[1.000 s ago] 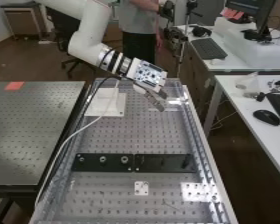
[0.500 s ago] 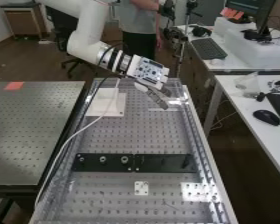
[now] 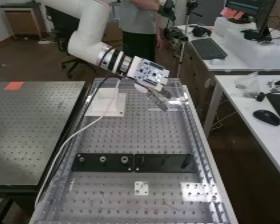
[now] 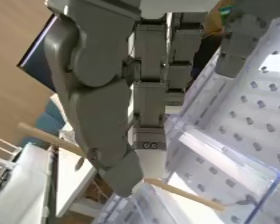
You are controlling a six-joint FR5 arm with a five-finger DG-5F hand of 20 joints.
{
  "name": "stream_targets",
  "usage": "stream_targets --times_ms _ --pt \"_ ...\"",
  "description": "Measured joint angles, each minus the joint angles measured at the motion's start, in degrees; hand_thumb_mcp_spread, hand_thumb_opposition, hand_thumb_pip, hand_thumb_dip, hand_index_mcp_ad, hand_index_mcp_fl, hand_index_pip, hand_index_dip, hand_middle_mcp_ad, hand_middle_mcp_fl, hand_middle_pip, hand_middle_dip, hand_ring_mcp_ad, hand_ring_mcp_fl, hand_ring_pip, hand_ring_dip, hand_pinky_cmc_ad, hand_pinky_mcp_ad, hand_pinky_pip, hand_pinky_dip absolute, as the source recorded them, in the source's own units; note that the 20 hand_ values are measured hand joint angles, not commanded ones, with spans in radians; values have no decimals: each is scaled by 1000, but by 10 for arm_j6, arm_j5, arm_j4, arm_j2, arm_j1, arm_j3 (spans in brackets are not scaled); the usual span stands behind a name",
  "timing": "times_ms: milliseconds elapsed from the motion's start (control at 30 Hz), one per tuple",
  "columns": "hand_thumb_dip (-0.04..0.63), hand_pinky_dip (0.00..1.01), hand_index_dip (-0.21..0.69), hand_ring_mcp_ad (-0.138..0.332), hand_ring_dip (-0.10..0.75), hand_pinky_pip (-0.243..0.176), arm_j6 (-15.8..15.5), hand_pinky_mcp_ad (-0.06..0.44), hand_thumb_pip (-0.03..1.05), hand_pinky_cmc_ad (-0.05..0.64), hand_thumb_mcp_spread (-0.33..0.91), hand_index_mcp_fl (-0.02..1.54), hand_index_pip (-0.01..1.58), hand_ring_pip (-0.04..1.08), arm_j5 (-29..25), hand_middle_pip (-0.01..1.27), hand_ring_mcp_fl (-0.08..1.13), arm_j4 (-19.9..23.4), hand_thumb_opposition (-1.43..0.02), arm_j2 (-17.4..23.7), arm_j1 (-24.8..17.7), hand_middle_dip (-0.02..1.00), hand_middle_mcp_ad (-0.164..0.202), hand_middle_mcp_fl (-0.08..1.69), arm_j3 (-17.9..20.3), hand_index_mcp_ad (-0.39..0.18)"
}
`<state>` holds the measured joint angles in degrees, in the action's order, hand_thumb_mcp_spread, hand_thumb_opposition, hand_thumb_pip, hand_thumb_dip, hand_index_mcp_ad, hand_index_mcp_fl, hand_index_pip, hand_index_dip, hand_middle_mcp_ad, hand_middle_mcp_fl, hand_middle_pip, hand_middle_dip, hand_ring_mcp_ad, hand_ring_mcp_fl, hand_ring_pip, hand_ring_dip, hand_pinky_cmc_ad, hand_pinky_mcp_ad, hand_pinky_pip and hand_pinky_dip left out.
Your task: Grab the chopstick and place it in the clear container
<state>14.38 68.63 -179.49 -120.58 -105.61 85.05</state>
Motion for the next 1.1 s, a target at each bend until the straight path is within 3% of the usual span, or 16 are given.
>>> stream_targets --times_ms 133,333,433,600,933,1100 --pt "253 180 391 24 456 0 -5 344 398 349 752 1381 225 122 3 162 490 0 -1126 0 1 656 -24 1459 -1 -119" --pt "265 180 393 24 456 0 -7 347 447 349 700 1337 234 119 2 164 473 -6 -1117 -1 3 656 -24 1367 -2 -171" --pt "265 180 387 23 461 0 -8 347 449 346 641 1265 195 115 5 152 461 -8 -1035 -2 3 656 -24 1319 -4 -202" --pt "291 180 344 21 457 2 -9 344 494 358 576 1159 138 110 9 133 408 -12 -925 -4 4 653 -21 1250 -6 -208" --pt "295 176 307 23 461 0 -11 347 534 356 546 1084 131 108 12 134 387 -7 -881 -3 2 653 -19 1185 -9 -209" --pt "295 176 307 24 463 0 -29 347 552 360 545 1093 117 110 25 134 379 1 -881 -1 0 656 -23 1168 -24 -218"
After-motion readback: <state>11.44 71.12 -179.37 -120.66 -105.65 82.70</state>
